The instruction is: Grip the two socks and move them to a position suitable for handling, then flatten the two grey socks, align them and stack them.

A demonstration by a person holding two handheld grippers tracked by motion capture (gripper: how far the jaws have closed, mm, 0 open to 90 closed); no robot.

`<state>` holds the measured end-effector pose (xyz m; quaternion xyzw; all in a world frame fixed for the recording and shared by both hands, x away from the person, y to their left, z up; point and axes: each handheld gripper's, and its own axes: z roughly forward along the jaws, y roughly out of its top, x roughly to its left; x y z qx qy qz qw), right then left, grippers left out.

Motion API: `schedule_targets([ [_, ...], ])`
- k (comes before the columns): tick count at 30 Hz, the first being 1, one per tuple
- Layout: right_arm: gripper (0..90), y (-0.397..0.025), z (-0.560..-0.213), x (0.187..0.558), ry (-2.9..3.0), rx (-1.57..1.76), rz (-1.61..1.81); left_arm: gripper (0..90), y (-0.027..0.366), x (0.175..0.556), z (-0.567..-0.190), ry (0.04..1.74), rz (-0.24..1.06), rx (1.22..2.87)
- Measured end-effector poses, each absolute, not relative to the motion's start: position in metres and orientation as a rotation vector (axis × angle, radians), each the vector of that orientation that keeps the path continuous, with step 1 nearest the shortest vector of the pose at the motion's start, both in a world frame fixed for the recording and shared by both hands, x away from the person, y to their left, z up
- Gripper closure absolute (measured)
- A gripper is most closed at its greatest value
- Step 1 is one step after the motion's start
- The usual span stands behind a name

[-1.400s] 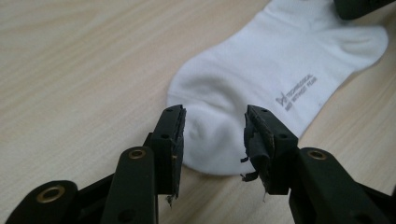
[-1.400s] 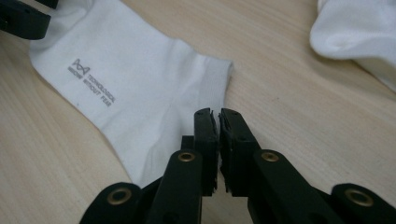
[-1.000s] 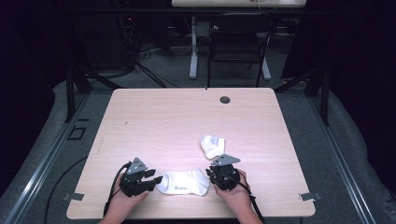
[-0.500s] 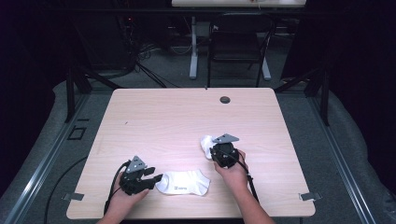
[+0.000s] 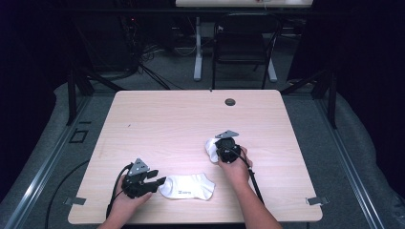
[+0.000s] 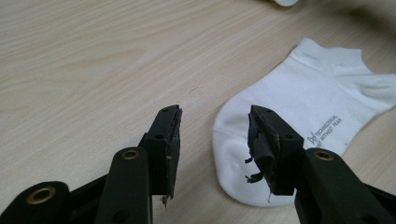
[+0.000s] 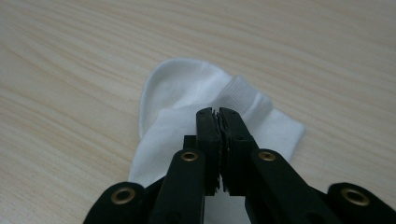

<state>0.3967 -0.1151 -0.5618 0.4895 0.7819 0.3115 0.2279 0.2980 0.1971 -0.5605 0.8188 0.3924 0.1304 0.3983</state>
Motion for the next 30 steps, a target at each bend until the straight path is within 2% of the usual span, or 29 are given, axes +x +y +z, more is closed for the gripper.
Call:
schedule_targets([
  [6,89.2,-0.108,-0.573,0.397,2.203,1.324,0.828,54.1,0.197,0.299,-0.560,0.992,0.332,2.074],
  [25,90.0,-0.076,-0.576,0.375,2.358,1.147,0.946,54.1,0.194,0.299,-0.561,0.992,0.333,2.075],
  [30,82.5,-0.077,-0.566,0.374,2.323,1.149,0.963,54.1,0.194,0.299,-0.561,0.987,0.324,2.078],
])
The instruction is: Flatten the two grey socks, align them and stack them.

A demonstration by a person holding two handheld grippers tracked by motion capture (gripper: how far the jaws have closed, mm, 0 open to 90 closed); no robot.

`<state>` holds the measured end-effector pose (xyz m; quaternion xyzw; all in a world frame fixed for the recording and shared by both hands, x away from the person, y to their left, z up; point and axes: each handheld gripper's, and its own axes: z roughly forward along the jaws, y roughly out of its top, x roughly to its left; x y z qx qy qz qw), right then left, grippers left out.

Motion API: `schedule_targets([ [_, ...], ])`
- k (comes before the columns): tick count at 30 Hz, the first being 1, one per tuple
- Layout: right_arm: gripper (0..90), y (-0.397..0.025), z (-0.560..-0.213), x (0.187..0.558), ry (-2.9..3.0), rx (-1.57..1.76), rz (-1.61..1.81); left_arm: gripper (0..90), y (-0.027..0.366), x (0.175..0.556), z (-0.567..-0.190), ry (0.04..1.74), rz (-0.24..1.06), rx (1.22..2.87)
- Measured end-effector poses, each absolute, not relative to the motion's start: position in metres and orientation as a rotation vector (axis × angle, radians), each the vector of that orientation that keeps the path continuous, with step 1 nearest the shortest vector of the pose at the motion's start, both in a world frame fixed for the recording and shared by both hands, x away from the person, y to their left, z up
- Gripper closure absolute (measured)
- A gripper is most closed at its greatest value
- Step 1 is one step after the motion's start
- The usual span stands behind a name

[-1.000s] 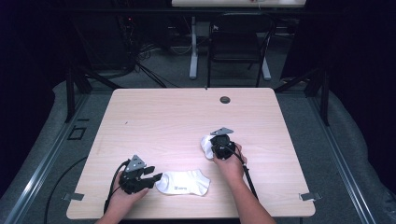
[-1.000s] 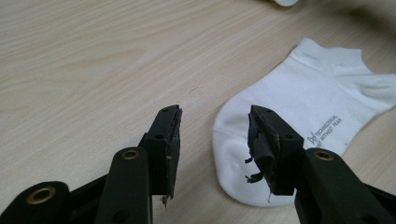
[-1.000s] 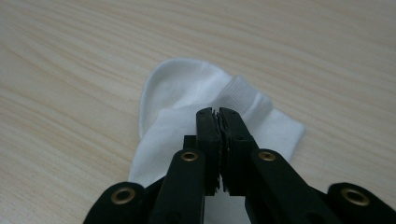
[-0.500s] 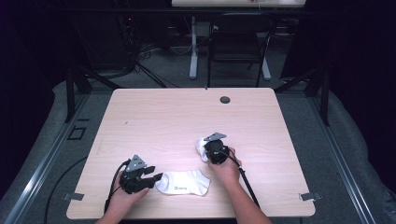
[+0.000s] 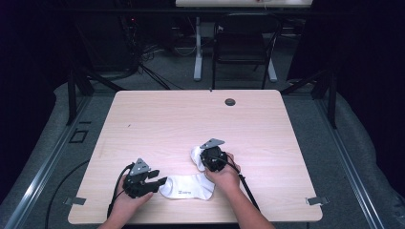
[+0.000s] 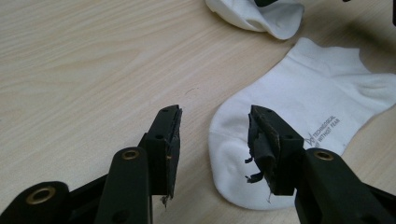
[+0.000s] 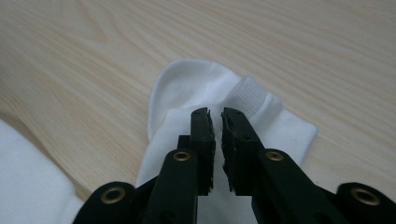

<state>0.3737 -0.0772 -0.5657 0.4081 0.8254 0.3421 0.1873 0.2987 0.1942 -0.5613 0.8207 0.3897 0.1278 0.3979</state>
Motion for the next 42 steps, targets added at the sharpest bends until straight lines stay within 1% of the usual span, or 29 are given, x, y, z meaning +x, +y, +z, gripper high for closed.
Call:
schedule_targets([
  [6,75.0,-0.068,-0.557,0.364,2.339,1.104,0.988,54.0,0.195,0.299,-0.561,0.991,0.326,2.072],
  [11,69.6,-0.056,-0.562,0.359,2.386,1.071,0.943,53.9,0.195,0.299,-0.561,0.993,0.326,2.072],
  [13,69.4,-0.053,-0.567,0.357,2.392,1.061,0.890,54.0,0.195,0.299,-0.561,0.993,0.328,2.072],
  [15,72.0,-0.053,-0.570,0.355,2.390,1.053,0.848,53.9,0.195,0.300,-0.562,0.996,0.326,2.070],
  [19,87.7,-0.055,-0.572,0.353,2.391,1.077,0.855,54.0,0.195,0.302,-0.561,1.002,0.329,2.064],
  [20,89.3,-0.056,-0.571,0.353,2.394,1.080,0.860,54.0,0.195,0.303,-0.561,1.004,0.332,2.064],
  [30,90.0,-0.047,-0.565,0.343,2.438,1.008,0.925,54.5,0.188,0.312,-0.553,1.011,0.311,2.028],
  [35,90.0,-0.044,-0.558,0.339,2.428,1.016,0.992,55.0,0.178,0.322,-0.548,1.001,0.341,2.020],
  [37,90.0,-0.045,-0.554,0.338,2.427,1.034,1.020,56.7,0.173,0.327,-0.547,0.991,0.337,2.024],
  [38,90.0,-0.045,-0.553,0.338,2.421,1.043,1.038,59.2,0.170,0.329,-0.547,0.984,0.331,2.023],
  [42,90.0,-0.047,-0.549,0.336,2.408,1.057,1.060,64.6,0.160,0.338,-0.547,0.976,0.353,2.030],
])
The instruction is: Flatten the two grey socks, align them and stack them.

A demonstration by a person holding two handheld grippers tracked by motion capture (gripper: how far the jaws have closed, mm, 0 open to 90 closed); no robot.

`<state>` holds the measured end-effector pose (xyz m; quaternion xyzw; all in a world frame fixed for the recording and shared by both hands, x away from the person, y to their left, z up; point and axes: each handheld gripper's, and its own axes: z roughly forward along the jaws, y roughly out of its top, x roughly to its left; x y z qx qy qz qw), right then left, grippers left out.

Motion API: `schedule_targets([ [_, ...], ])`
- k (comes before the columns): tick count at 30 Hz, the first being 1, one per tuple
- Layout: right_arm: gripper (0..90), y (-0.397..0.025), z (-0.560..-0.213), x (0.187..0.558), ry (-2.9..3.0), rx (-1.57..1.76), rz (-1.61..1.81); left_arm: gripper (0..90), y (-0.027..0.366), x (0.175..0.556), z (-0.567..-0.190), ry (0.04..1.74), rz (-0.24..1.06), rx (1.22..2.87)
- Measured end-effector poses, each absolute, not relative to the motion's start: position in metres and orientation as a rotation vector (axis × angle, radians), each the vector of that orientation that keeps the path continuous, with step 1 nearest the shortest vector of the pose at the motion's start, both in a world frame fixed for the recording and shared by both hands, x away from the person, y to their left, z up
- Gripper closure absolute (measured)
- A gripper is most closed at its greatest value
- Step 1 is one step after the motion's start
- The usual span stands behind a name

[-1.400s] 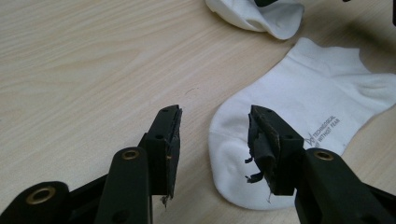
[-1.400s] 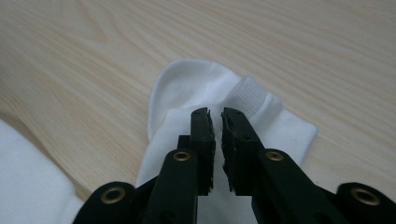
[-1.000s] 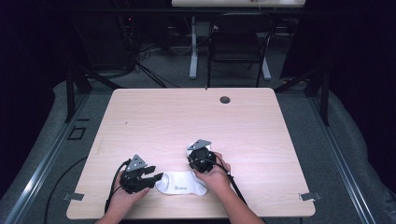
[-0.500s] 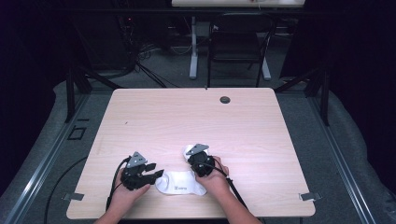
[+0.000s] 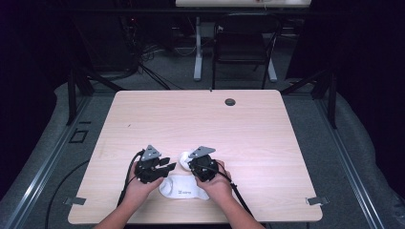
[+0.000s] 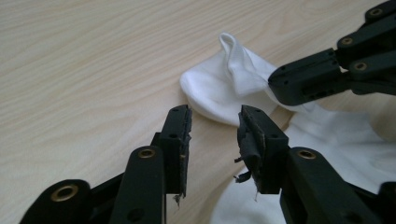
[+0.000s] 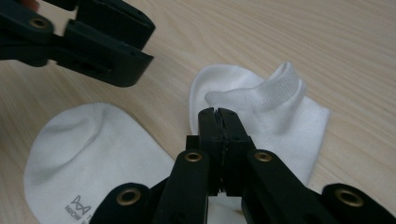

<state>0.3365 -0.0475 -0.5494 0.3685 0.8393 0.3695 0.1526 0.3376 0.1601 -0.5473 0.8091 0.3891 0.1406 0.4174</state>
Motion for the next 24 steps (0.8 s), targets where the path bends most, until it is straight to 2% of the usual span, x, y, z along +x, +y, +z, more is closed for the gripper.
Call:
schedule_targets([
  [7,90.0,-0.051,-0.544,0.335,2.381,1.067,1.103,76.2,0.145,0.350,-0.549,0.989,0.351,2.041],
  [15,90.0,-0.062,-0.532,0.334,2.327,1.086,1.157,70.0,0.133,0.361,-0.554,0.994,0.350,2.067],
  [24,90.0,-0.077,-0.528,0.335,2.281,1.118,1.176,71.4,0.124,0.367,-0.566,1.001,0.330,2.125],
])
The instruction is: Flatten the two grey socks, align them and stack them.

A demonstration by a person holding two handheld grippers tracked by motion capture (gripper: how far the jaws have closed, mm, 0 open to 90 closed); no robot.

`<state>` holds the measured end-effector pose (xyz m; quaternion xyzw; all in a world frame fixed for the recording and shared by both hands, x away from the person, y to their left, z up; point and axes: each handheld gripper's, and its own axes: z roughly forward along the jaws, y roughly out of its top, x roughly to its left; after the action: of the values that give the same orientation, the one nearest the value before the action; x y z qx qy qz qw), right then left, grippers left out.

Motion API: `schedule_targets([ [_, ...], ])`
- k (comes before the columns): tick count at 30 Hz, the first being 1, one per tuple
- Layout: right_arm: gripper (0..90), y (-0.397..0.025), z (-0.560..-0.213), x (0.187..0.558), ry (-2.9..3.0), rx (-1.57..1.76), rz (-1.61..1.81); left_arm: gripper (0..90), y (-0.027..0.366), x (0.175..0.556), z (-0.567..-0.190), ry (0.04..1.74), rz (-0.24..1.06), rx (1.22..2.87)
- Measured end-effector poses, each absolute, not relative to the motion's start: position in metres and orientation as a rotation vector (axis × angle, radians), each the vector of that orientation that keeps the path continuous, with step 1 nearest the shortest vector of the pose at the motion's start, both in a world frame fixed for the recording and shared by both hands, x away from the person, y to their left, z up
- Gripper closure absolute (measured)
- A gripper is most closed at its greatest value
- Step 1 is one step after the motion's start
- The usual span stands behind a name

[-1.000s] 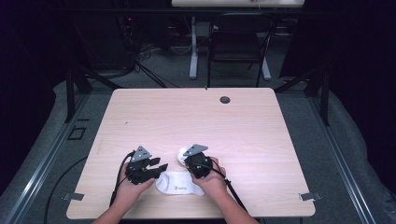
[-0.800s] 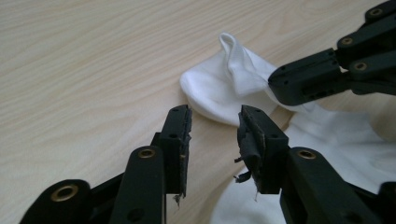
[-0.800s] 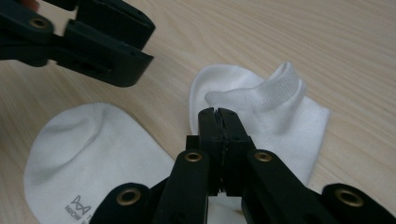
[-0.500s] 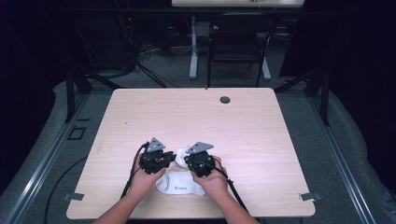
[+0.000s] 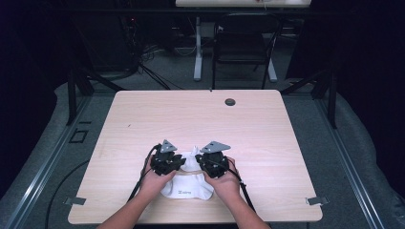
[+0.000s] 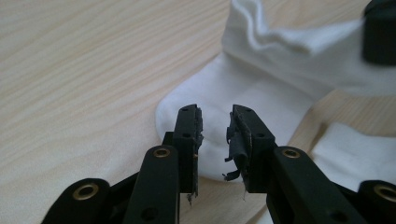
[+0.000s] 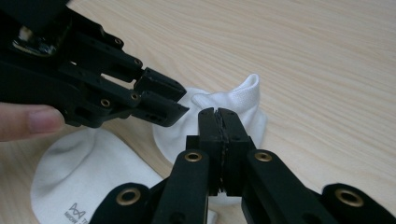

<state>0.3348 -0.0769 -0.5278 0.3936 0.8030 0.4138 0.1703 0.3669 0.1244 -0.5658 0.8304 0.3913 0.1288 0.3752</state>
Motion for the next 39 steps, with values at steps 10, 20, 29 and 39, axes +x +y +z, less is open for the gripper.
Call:
schedule_targets([
  [10,90.0,-0.099,-0.531,0.336,2.221,1.174,1.164,62.5,0.132,0.366,-0.576,1.024,0.321,2.147],
  [20,89.9,-0.117,-0.545,0.340,2.202,1.258,1.104,59.4,0.143,0.367,-0.577,1.027,0.336,2.147],
  [29,89.8,-0.123,-0.567,0.341,2.230,1.316,1.025,58.8,0.148,0.365,-0.579,1.028,0.351,2.135],
  [39,88.5,-0.129,-0.575,0.342,2.241,1.363,1.002,58.9,0.149,0.364,-0.579,1.027,0.364,2.137],
])
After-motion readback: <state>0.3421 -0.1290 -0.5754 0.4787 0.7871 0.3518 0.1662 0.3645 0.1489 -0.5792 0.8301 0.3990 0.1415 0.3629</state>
